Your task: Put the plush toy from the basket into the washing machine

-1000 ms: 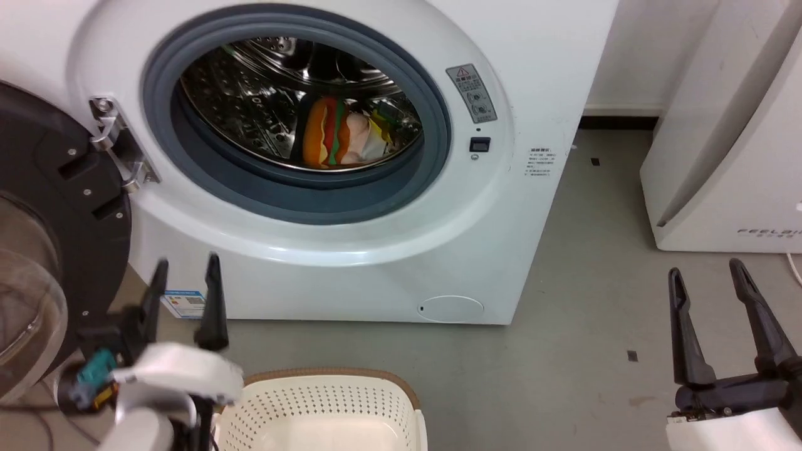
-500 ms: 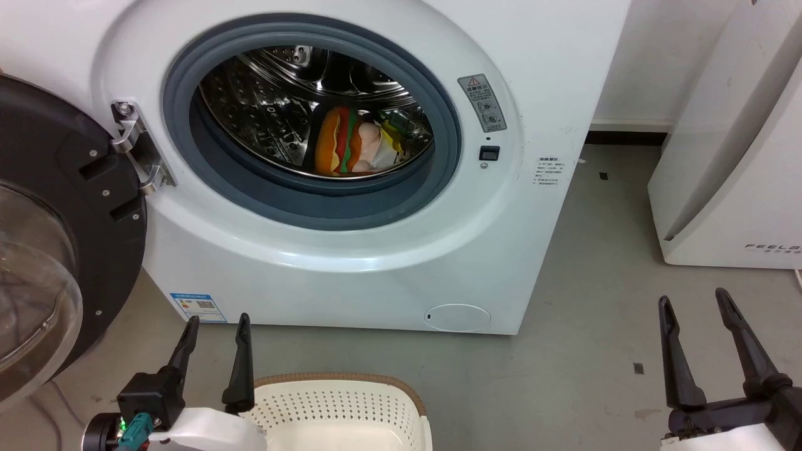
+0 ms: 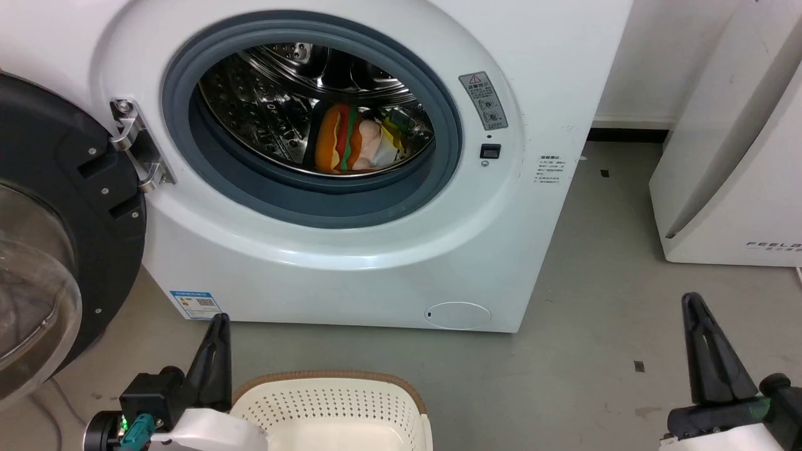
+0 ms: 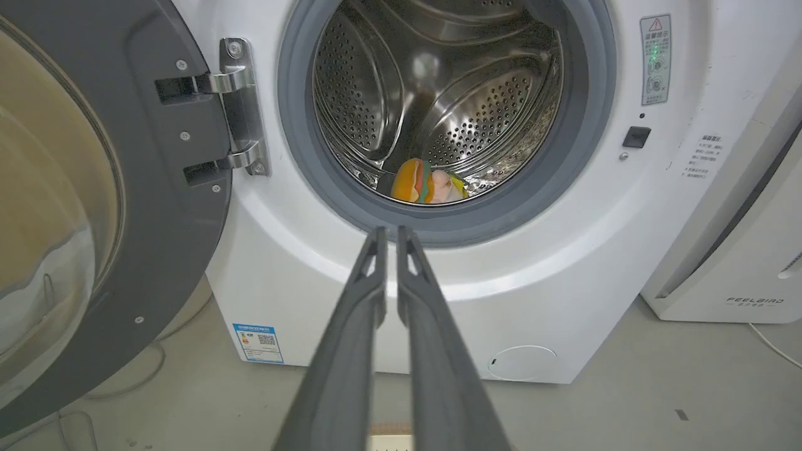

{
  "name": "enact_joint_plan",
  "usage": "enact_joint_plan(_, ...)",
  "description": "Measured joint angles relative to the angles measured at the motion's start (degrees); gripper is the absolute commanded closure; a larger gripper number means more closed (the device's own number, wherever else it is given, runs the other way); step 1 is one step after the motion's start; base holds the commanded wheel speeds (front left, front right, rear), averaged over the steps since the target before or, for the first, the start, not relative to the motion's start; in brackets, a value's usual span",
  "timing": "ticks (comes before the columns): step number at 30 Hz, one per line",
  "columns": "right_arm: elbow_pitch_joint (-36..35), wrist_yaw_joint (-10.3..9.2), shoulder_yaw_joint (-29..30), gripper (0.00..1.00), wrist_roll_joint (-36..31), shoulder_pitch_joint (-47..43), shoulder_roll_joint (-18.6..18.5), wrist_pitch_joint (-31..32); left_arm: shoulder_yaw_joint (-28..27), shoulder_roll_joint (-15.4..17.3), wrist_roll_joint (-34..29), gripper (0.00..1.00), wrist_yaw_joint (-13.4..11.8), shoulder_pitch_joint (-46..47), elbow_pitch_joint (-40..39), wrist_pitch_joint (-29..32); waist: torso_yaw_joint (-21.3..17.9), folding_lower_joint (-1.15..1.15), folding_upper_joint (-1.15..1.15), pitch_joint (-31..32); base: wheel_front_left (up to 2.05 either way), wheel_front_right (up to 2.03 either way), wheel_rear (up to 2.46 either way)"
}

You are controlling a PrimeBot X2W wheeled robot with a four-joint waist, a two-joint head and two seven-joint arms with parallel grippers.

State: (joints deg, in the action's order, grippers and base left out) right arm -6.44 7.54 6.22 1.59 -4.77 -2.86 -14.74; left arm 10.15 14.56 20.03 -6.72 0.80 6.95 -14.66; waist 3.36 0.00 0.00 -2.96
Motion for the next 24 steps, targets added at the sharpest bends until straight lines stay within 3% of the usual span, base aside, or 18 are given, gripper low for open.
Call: enact_joint_plan(24,0.92,0.00,-1.04,1.00,-0.09,0.27,0.00,2.63,-1.66,-1.80,-3.28,1.00,0.94,0.00,-1.02,2.56,-0.64,0.01,0.00,0.56,0.00,0.00,0.00)
